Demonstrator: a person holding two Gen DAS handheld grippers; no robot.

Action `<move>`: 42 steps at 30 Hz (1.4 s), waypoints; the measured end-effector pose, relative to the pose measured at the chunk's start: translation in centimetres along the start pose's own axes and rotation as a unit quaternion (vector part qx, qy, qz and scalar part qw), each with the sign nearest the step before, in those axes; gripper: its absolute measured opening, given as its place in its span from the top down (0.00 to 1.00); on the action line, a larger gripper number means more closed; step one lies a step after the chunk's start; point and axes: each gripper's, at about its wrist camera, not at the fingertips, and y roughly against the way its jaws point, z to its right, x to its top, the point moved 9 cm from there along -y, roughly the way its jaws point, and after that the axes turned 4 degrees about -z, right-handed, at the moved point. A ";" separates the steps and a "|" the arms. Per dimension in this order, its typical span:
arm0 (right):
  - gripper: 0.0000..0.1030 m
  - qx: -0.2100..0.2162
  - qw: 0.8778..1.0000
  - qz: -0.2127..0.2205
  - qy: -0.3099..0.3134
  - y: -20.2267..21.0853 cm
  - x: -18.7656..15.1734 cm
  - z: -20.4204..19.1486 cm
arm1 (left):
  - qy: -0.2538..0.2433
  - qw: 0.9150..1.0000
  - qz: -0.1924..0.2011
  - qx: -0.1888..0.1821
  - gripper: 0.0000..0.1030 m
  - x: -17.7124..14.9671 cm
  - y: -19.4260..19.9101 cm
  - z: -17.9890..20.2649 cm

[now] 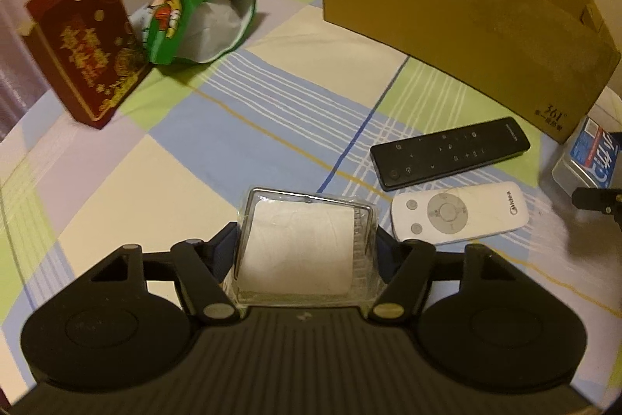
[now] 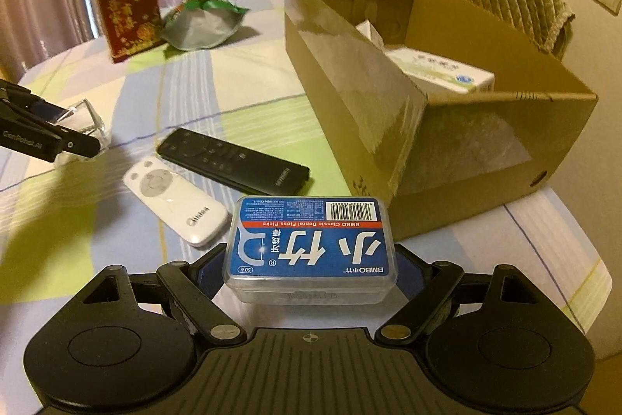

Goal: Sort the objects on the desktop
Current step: 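Carry the floss box over the cardboard box while the left tool carries the clear square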

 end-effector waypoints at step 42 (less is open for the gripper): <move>0.17 0.094 0.982 0.133 0.093 7.5 11.3 -0.7 | 0.121 0.989 0.061 0.062 0.37 1.0 12.5 5.8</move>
